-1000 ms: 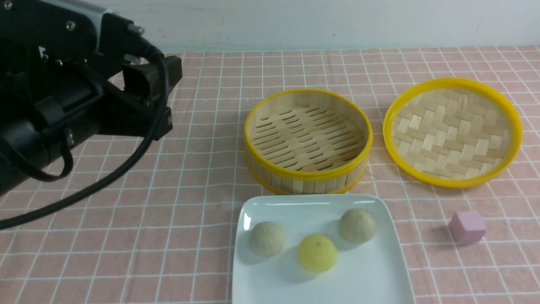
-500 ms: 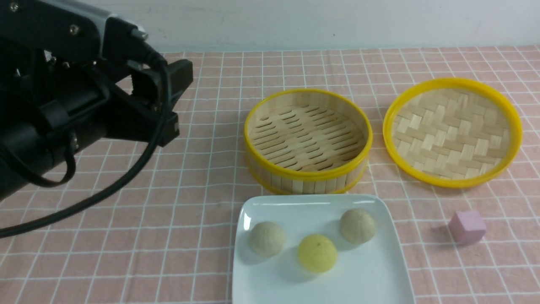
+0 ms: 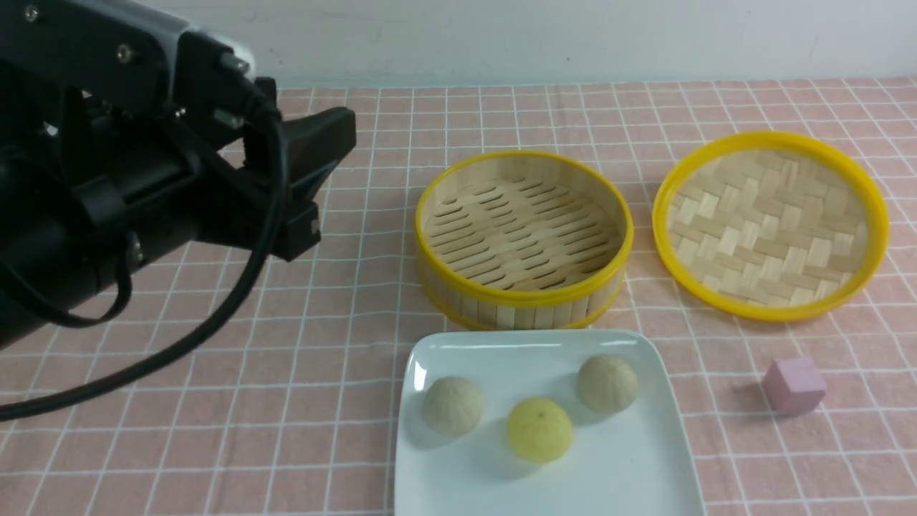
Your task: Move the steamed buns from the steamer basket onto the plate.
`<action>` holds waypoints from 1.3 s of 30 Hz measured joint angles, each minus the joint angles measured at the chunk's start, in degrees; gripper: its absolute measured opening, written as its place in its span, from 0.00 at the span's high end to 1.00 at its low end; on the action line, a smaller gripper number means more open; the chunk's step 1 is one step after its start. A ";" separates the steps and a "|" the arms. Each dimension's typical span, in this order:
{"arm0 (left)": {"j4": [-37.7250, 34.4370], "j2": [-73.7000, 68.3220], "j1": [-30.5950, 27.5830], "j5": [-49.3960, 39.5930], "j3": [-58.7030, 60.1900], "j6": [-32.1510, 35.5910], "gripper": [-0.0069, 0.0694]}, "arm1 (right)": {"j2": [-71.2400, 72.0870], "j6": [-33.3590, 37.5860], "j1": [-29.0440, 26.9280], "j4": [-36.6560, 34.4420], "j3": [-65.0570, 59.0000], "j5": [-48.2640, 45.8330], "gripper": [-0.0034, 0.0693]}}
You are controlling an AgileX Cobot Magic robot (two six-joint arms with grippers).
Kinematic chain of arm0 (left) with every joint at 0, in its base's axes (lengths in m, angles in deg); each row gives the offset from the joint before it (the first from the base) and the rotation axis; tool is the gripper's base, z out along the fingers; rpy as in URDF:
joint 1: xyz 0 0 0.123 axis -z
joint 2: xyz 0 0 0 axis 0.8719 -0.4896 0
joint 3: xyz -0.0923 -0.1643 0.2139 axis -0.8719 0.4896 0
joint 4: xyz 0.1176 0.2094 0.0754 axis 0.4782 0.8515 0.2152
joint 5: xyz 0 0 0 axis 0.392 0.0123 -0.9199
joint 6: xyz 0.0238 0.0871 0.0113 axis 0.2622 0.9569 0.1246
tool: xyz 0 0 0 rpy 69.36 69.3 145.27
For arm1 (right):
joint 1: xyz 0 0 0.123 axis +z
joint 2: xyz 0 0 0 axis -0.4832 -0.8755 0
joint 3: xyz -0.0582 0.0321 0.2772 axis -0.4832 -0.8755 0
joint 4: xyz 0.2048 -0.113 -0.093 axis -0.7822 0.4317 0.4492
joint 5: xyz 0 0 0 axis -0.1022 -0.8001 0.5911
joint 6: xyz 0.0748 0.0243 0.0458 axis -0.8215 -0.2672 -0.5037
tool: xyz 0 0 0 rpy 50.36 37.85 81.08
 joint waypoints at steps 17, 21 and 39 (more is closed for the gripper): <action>-0.92 0.00 0.00 -0.16 0.00 2.32 0.26 | -0.06 0.06 -0.05 1.23 -10.40 9.05 0.70; -0.92 0.00 0.00 -0.16 0.00 2.35 0.26 | -0.06 0.08 -0.05 1.23 -10.46 8.33 0.81; -0.98 0.00 0.00 -1.68 0.00 2.35 0.26 | -0.06 0.13 -0.05 1.36 -10.52 8.08 0.85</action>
